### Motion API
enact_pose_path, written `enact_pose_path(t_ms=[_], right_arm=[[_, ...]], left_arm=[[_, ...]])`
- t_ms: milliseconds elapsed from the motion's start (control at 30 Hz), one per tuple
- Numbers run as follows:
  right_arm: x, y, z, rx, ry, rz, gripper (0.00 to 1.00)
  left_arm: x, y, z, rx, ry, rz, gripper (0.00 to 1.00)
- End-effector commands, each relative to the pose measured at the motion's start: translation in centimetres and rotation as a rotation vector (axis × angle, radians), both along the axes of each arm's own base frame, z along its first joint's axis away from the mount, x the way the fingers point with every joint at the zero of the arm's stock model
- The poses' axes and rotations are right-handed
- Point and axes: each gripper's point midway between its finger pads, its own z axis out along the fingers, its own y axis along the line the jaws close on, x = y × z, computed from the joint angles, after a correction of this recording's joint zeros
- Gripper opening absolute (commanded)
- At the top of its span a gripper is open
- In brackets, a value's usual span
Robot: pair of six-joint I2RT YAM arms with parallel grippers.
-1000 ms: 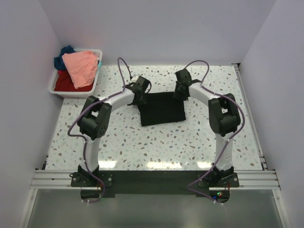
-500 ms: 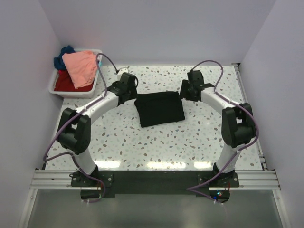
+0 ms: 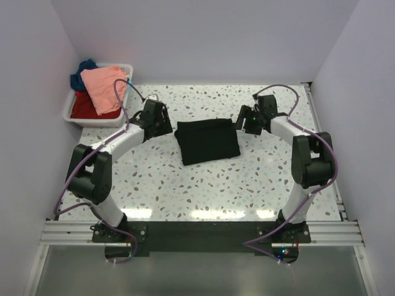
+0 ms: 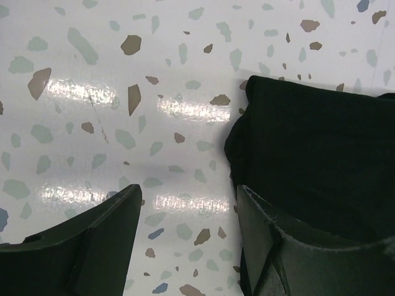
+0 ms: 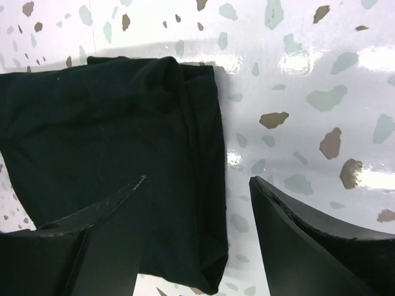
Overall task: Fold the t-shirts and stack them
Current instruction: Neatly place the folded tshirt to the corner
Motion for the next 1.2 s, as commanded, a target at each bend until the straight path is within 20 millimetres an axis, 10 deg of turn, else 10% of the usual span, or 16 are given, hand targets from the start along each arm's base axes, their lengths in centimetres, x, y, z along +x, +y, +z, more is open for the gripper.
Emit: enact_pose_path(t_ms=[0,433,600,867,1067,1167], right_arm=[[0.0,2.2,-1.1,0.099,0.007,0.121,0.68],[-3.0,3.3,-5.9,0.163,0.124,0.231,0.62],[-5.0,3.5,-7.2,0.173,0.180,0.258,0.38],[-6.4,4.6,-7.4,0.236,0.228,0.316,0.35],[-5.9,5.5,-6.5,0.239,0.230,0.341,0.00],[-4.9,5.2,-5.3,0.207,0.194,0.321,0.00]], left_arm=[[1.0,-0.9,2.2,-0.051,-0.076,-0.049,0.68],[1.7,-0.8,1.9,-0.052,-0.075,-0.044,0.68],[1.9,-0.6,1.9,-0.049,-0.079,-0.045,0.68],[1.9,-0.3,1.8,-0.052,-0.079,-0.048,0.68],[1.8,-0.1,2.1,-0.053,-0.086,-0.051,0.68],[1.6,0.1,2.2,-0.051,-0.088,-0.050,0.68]])
